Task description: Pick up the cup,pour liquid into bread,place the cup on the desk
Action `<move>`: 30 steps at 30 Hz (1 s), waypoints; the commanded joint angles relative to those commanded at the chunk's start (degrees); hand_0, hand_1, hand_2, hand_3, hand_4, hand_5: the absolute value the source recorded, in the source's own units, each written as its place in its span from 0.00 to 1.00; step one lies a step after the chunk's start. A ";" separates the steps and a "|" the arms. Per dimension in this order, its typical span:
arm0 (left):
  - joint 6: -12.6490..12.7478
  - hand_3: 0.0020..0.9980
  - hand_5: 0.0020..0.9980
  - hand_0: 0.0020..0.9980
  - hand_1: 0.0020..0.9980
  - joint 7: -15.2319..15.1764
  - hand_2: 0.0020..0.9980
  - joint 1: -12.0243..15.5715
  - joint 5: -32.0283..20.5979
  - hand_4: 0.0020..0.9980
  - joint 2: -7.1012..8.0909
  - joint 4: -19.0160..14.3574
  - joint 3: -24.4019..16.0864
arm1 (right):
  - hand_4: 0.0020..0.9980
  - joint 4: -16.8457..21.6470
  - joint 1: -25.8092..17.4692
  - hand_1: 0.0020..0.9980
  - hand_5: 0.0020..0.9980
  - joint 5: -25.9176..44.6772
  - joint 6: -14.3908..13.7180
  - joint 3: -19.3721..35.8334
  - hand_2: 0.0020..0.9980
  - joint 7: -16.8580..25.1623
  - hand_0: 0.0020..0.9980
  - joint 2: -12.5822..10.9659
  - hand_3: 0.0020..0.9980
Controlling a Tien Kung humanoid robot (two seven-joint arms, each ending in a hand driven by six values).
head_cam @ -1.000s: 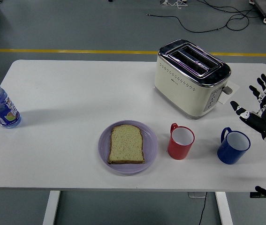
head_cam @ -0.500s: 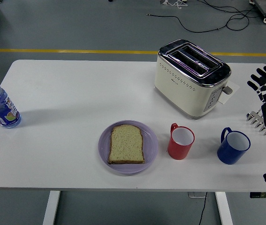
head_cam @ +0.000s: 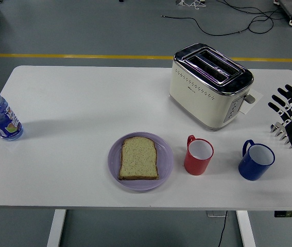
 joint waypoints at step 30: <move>0.02 0.52 0.85 0.64 0.66 0.02 0.67 0.09 -0.01 0.24 0.00 0.03 0.04 | 0.57 -2.77 0.02 0.64 0.22 -4.34 0.81 0.38 0.68 1.41 0.71 0.45 0.62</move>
